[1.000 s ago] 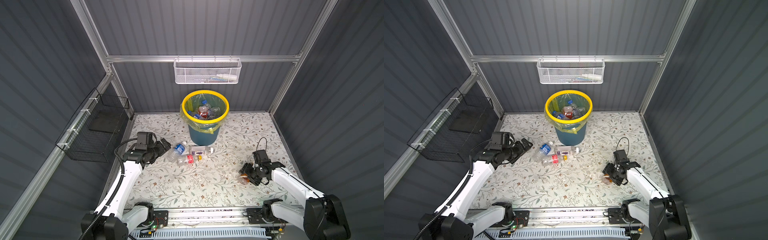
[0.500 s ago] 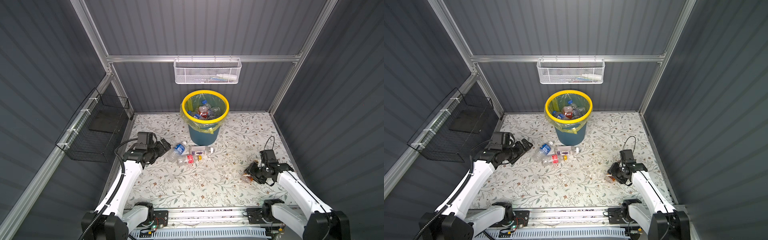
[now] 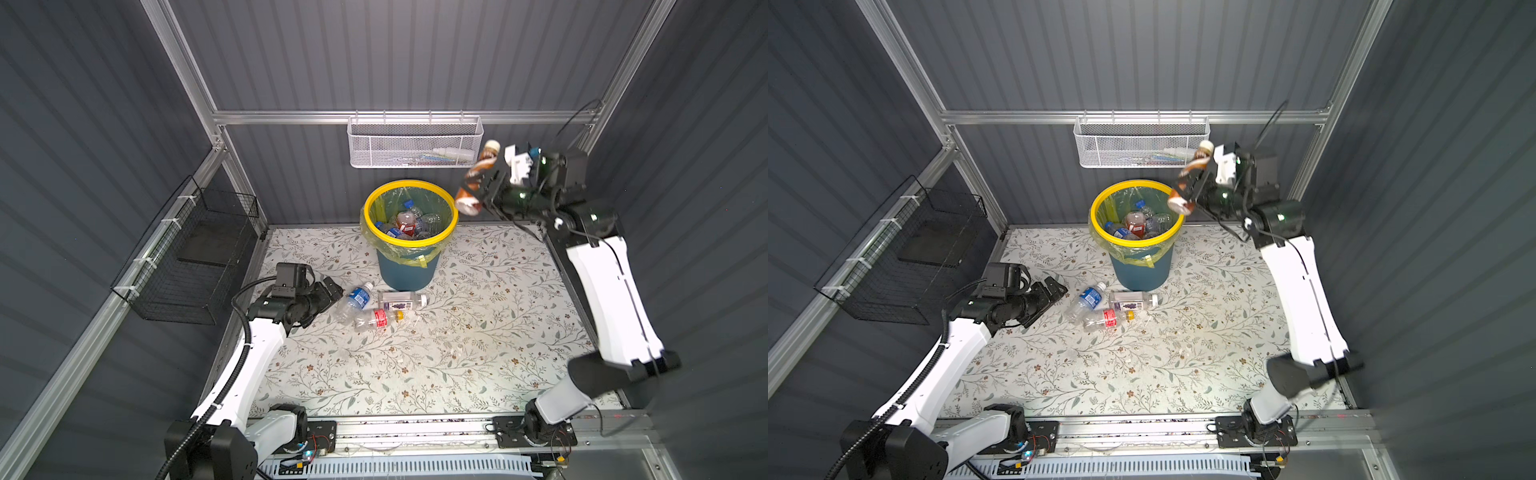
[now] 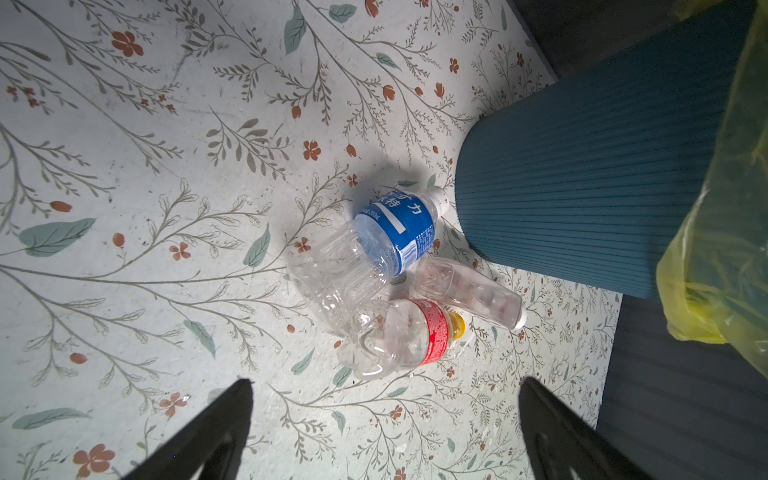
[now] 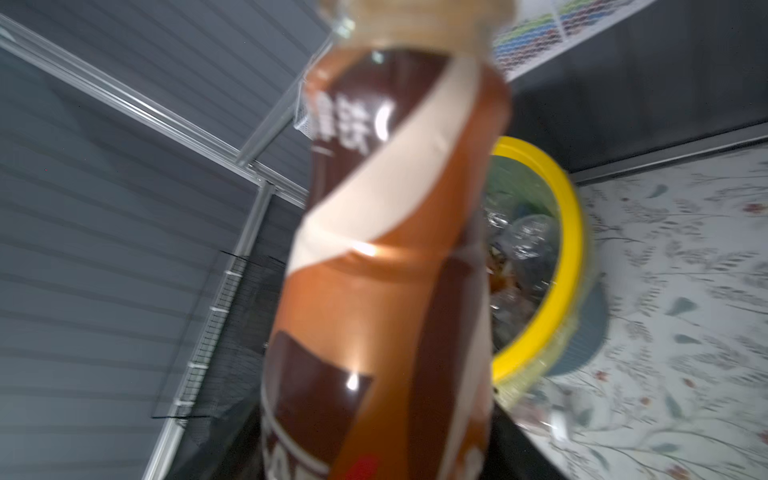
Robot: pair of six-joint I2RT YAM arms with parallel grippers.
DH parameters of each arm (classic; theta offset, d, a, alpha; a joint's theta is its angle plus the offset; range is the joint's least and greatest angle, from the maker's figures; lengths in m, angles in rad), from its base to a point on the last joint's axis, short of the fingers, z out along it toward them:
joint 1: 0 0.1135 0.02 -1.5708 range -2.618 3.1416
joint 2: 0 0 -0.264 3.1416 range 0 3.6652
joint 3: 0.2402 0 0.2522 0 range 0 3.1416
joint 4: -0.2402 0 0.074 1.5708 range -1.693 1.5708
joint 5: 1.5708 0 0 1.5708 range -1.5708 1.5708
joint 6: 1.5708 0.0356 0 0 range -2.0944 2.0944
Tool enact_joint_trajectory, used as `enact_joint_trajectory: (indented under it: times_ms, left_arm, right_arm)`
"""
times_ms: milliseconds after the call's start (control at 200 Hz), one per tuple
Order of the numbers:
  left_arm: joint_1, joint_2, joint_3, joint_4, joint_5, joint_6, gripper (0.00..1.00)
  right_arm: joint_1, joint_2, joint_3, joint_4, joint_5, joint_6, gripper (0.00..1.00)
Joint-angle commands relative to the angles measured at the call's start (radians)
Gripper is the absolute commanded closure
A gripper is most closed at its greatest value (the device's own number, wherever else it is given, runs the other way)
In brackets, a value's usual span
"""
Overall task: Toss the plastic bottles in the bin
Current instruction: 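Lift the Nescafe bottle over the bin and open the right gripper, then grasp the blue-label water bottle with the left gripper while the right gripper returns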
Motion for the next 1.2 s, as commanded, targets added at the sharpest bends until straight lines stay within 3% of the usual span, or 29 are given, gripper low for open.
enact_joint_trajectory:
  times_ms: [0, 75, 125, 200, 295, 395, 630, 871, 1196]
  left_arm:
    - [0.014, -0.027, 0.046, -0.018, 0.017, 0.004, 0.0]
    - [0.028, -0.049, 0.038, -0.034, 0.008, 0.016, 0.0]
    - [0.041, -0.057, 0.023, -0.035, 0.015, 0.021, 0.0]
    - [0.059, -0.063, -0.009, -0.024, 0.032, 0.023, 0.0]
    - [0.066, -0.051, -0.033, -0.007, 0.054, 0.02, 0.0]
    - [0.068, -0.045, -0.041, 0.0, 0.051, 0.027, 0.0]
    - [0.068, 0.008, -0.051, 0.053, 0.062, 0.025, 0.0]
    - [0.063, 0.139, 0.002, 0.118, 0.094, 0.08, 0.01]
    - [-0.087, 0.396, 0.134, 0.143, -0.046, 0.212, 0.01]
  right_arm:
    - [-0.017, 0.167, 0.237, -0.323, -0.027, -0.015, 0.14]
    - [-0.017, 0.074, 0.134, -0.326, 0.014, -0.048, 0.09]
    - [-0.026, -0.072, -0.103, -0.202, 0.02, -0.038, 0.11]
    - [-0.049, -0.277, -0.468, 0.016, 0.026, 0.017, 0.22]
    - [-0.093, -0.355, -0.591, -0.04, 0.021, -0.007, 0.19]
    - [-0.128, -0.49, -0.85, 0.051, 0.037, 0.02, 0.2]
    - [-0.159, -0.664, -1.287, 0.137, 0.052, 0.04, 0.2]
    - [-0.147, -0.739, -1.594, 0.273, 0.004, 0.096, 0.2]
    - [-0.117, -0.739, -1.705, 0.362, -0.004, 0.117, 0.2]
